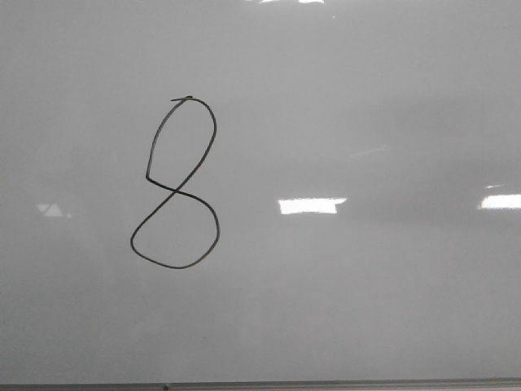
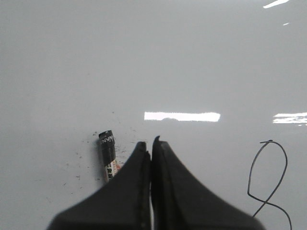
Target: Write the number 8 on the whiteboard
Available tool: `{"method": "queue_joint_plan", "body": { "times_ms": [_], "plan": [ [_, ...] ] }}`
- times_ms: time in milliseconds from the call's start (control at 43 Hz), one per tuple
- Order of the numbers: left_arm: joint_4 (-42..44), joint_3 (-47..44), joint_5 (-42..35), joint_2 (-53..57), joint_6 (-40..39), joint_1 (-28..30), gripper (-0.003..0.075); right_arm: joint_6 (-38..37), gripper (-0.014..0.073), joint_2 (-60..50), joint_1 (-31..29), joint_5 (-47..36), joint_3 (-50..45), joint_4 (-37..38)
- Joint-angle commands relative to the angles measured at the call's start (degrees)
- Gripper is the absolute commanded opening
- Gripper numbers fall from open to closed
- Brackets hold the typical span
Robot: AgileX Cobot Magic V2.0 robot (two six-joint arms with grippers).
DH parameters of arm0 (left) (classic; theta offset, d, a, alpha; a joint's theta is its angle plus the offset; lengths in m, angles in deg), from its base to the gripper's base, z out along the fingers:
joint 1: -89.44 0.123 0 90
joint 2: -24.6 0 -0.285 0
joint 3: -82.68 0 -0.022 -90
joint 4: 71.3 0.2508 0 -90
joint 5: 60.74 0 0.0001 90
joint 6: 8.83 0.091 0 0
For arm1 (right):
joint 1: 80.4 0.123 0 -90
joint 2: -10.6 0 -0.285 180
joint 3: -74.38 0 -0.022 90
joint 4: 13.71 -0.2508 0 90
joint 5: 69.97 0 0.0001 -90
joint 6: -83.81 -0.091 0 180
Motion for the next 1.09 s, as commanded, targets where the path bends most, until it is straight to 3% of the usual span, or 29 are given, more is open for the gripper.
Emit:
{"method": "queue_joint_plan", "body": {
  "times_ms": [0, 581, 697, 790, 1069],
  "plan": [
    [-0.54, 1.8, -4.11, 0.58, 0.02, 0.04, -0.0021, 0.07, -0.0069, -0.03, -0.51, -3.77, 1.52, -1.02],
    [2.07, 1.5, -4.94, 0.37, 0.02, 0.04, -0.0021, 0.07, -0.0069, -0.03, -0.51, -3.77, 1.52, -1.02],
    [8.82, -2.09, -9.67, 2.06, -4.15, 0.16, -0.0021, 0.07, -0.0069, -0.03, -0.51, -3.77, 1.52, -1.02],
    [16.91, -6.56, -13.68, 5.63, -12.8, 0.16, -0.0021, 0.07, -0.0069, -0.03, -0.51, -3.77, 1.52, -1.02],
    [15.86, -18.44, -12.84, 16.77, -13.33, 0.16, -0.0021, 0.07, -0.0069, -0.03, -0.51, -3.77, 1.52, -1.02]
  ]
}}
